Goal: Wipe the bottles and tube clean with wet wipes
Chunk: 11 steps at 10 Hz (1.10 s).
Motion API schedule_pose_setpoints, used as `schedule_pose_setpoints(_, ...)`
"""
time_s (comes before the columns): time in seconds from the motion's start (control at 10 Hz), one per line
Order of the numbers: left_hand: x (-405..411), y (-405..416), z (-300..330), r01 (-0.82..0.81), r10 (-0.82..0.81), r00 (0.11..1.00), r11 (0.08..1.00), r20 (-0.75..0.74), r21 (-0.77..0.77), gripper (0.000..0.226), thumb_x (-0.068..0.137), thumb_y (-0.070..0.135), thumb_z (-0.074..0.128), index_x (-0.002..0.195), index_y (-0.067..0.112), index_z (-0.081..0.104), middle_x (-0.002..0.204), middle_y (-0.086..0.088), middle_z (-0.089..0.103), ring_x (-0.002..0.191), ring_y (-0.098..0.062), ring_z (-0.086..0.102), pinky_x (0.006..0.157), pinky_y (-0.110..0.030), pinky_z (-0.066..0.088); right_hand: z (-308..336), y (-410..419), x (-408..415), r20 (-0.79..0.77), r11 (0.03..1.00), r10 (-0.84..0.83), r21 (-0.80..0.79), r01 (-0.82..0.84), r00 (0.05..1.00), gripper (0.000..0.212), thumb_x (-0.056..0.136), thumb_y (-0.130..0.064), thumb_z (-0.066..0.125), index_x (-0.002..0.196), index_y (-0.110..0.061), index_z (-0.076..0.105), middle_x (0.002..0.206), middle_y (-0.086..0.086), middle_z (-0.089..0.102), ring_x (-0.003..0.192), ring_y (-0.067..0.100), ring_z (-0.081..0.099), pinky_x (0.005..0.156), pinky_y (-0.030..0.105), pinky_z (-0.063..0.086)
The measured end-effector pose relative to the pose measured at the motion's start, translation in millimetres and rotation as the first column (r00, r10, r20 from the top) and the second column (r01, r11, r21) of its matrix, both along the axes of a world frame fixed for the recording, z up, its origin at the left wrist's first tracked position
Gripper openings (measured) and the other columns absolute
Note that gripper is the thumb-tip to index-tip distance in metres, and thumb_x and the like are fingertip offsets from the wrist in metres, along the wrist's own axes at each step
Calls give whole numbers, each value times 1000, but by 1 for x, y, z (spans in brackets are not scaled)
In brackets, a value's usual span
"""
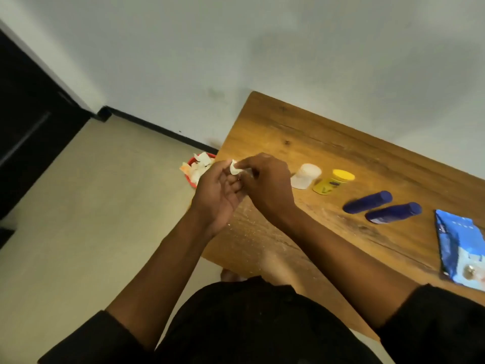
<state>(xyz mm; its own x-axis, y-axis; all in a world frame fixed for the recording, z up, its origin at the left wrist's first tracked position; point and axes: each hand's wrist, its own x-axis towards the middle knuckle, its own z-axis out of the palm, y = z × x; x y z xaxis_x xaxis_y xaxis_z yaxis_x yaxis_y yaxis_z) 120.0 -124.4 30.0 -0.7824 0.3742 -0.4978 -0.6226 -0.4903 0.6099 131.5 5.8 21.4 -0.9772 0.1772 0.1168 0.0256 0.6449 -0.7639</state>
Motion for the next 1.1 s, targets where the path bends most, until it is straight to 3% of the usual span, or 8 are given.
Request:
schedule_pose_setpoints(0.1, 4, -31, -14, -80, 83, 993, 996, 80, -39, 32, 110, 25, 43, 127, 4, 61, 111, -16, 72, 105, -23, 71, 94, -38, 55, -12, -32, -3, 84, 993, 105, -65, -100, 991, 15, 91, -10, 78, 103, -17, 83, 97, -3, 80, 83, 5, 71, 78, 26, 61)
schedule_pose_setpoints(0.2, 5, -65, -28, -65, 79, 996, 966, 47, -252, 32, 110, 15, 44, 136, 5, 61, 124, -17, 72, 116, -26, 71, 101, -43, 57, -24, -60, -12, 155, 986, 121, -134, -101, 980, 9, 86, -11, 81, 93, -17, 81, 86, -8, 76, 76, 4, 69, 73, 30, 62)
schedule_pose_setpoints(0.3, 1, -88, -37, -100, 88, 995, 816, -50, -570, 21, 103, 9, 60, 119, 9, 74, 109, -9, 79, 99, -22, 78, 87, -37, 63, -35, -85, -24, 201, 986, 112, -144, -84, 973, 7, 84, -14, 83, 87, -19, 78, 80, -12, 73, 74, 6, 67, 71, 34, 61)
schedule_pose_setpoints(0.4, -16, -109, -48, -162, 129, 987, 709, -100, -687, 17, 92, 6, 76, 108, 10, 80, 93, -1, 81, 83, -18, 79, 74, -34, 65, -44, -105, -38, 198, 987, 136, -112, -116, 971, 6, 88, -16, 81, 92, -19, 77, 85, -10, 73, 75, 7, 65, 72, 36, 61)
schedule_pose_setpoints(0.6, -106, -134, -92, -213, 165, 976, 580, -143, -786, 23, 78, 7, 86, 100, 15, 83, 99, -2, 80, 90, -25, 77, 78, -45, 66, -45, -95, -49, 205, 990, 131, 21, -138, 970, 25, 86, -3, 74, 105, -20, 76, 98, -6, 74, 81, 14, 68, 72, 36, 60)
schedule_pose_setpoints(0.8, -210, -122, -125, -212, 208, 971, 549, -113, -808, 23, 75, -4, 86, 87, 16, 82, 98, -7, 79, 69, -22, 78, 66, -36, 66, -54, -69, -52, 274, 995, 99, -51, -89, 957, 27, 89, -2, 68, 106, -21, 77, 95, -11, 73, 81, 11, 68, 71, 32, 59)
schedule_pose_setpoints(0.9, -242, -112, -150, -152, 222, 975, 605, -18, -781, 22, 77, -3, 86, 91, 14, 81, 99, -11, 79, 68, -22, 78, 66, -35, 66, -62, -61, -56, 283, 995, 57, -100, -30, 957, 27, 91, -2, 69, 107, -23, 77, 93, -14, 72, 81, 7, 67, 70, 23, 55)
schedule_pose_setpoints(1.1, -256, -119, -210, -4, 163, 974, 706, 157, -708, 33, 97, -2, 61, 129, 2, 64, 126, -21, 70, 114, -37, 70, 88, -40, 62, -72, -54, -64, 291, 990, 8, -136, 33, 957, 27, 90, 0, 70, 107, -20, 77, 94, -16, 73, 79, 7, 67, 68, 11, 49)
